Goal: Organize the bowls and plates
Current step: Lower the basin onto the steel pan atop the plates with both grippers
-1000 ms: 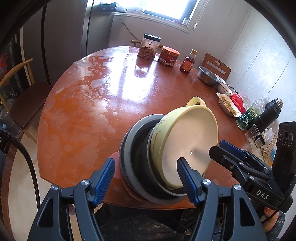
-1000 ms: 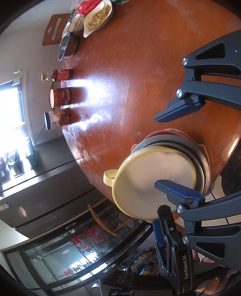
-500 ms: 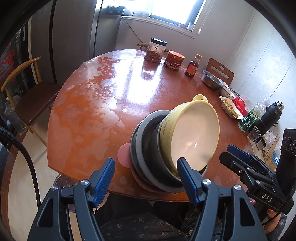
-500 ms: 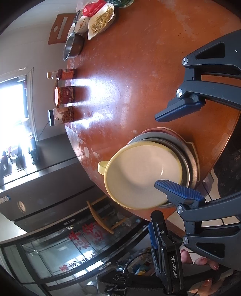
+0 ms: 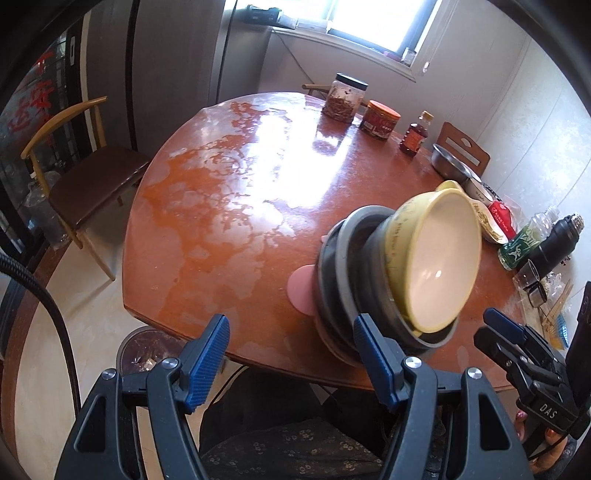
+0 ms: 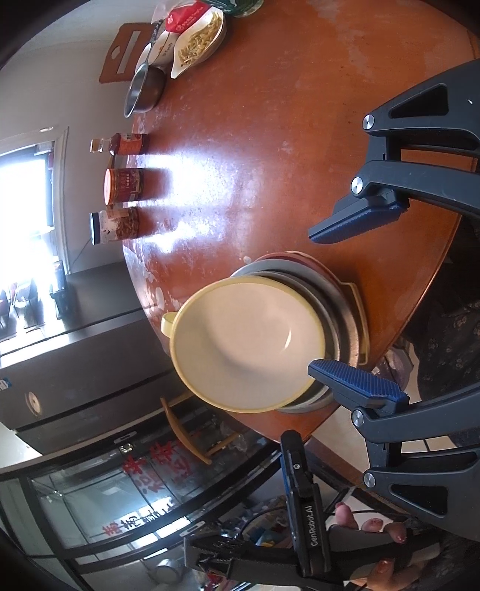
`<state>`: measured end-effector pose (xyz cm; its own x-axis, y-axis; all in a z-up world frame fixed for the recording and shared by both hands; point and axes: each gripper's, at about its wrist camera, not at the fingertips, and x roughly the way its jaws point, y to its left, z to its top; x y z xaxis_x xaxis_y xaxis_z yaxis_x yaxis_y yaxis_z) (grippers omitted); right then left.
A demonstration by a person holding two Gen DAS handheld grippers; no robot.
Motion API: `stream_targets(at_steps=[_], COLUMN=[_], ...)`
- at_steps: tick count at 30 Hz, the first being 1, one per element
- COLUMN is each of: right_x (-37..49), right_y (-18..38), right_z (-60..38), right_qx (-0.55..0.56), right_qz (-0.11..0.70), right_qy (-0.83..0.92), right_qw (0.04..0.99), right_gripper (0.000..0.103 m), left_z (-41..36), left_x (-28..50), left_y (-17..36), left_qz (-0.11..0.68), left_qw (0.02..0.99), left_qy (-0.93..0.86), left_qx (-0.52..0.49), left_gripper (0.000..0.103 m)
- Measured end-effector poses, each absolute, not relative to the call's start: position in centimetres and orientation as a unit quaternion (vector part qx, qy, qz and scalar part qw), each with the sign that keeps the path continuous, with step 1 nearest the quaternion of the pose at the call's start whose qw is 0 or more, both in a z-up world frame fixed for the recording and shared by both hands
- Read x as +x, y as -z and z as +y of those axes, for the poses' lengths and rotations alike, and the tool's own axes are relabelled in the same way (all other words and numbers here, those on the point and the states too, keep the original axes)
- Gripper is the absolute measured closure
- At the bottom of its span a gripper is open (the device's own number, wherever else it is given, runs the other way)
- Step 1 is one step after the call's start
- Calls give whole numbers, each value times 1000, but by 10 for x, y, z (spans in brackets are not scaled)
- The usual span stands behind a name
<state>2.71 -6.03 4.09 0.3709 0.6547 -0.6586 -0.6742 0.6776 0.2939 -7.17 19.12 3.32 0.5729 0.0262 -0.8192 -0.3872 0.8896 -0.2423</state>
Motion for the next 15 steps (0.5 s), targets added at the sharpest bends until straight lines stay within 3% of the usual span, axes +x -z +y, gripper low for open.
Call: stream_targets(at_steps=[15], right_x=[32], right_y=[-15], right_z=[-52], right_qx=[-20], right_qz=[416], right_qy=[-407], right_qw=[813], right_gripper=[36], left_z=[219], left_x=[-46], left_y=[-12], left_qz=[452], left_qw=[850], left_qy=[-92], left_qx=[-255], left_gripper=[34])
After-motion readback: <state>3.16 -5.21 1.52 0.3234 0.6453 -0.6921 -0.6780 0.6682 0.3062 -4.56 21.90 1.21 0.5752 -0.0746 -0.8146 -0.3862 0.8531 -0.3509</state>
